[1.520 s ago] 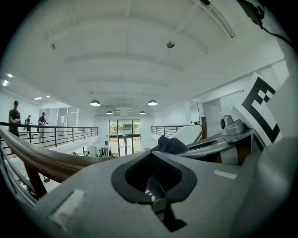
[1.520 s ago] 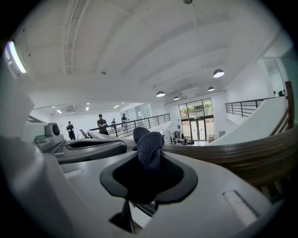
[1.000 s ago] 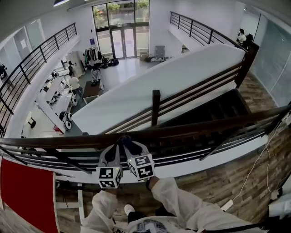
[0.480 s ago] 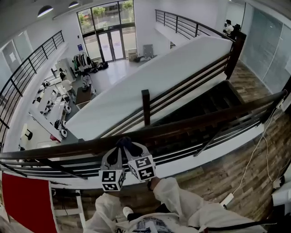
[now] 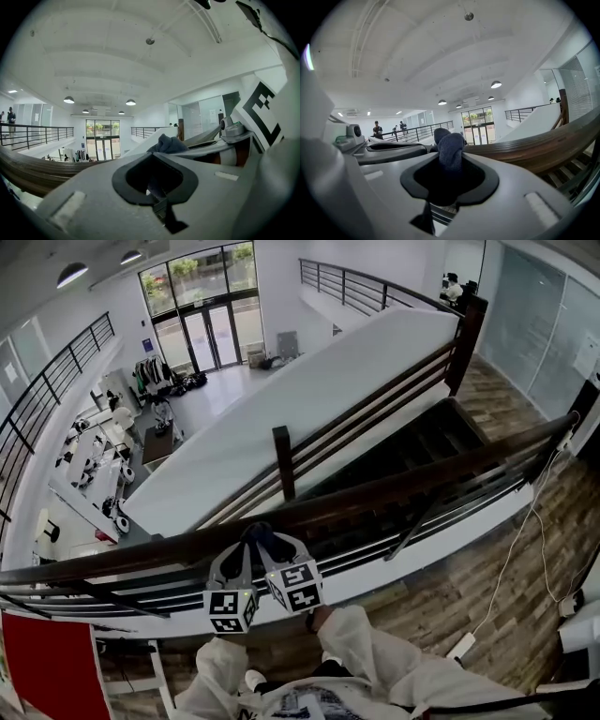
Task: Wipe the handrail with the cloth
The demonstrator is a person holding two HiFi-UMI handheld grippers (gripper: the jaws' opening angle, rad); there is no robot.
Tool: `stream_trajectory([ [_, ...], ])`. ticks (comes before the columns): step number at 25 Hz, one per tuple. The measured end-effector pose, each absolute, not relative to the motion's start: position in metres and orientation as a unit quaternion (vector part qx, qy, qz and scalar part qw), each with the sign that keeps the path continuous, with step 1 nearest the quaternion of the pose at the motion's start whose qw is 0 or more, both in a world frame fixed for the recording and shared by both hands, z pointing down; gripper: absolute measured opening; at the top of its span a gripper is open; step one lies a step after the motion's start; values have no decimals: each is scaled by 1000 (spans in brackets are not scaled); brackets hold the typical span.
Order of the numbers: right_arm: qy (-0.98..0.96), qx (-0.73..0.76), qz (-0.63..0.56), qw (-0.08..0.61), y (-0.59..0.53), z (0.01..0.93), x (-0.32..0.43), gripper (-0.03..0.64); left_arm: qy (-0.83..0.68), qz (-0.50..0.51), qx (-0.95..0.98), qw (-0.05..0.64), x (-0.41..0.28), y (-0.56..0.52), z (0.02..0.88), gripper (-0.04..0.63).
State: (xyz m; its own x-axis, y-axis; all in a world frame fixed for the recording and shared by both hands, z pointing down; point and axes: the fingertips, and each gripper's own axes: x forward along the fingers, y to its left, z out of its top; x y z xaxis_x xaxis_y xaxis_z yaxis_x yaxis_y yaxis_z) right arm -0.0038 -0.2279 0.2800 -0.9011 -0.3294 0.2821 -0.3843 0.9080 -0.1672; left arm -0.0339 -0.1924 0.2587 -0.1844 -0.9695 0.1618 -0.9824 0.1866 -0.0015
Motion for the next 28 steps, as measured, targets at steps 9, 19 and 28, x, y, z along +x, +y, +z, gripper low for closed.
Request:
stream_trajectory([
  [9,-962,218,116,121,-278,281,50,100,-740,58,667,63,20,-246,265,-3],
  [19,-950,269,108,114,-329,287,106,100,-693,69,714,70,79,-298,272,-3],
  [28,-934,323,104,110,-377,286,156,100,-658,64,748,62,122,-341,267,-3],
])
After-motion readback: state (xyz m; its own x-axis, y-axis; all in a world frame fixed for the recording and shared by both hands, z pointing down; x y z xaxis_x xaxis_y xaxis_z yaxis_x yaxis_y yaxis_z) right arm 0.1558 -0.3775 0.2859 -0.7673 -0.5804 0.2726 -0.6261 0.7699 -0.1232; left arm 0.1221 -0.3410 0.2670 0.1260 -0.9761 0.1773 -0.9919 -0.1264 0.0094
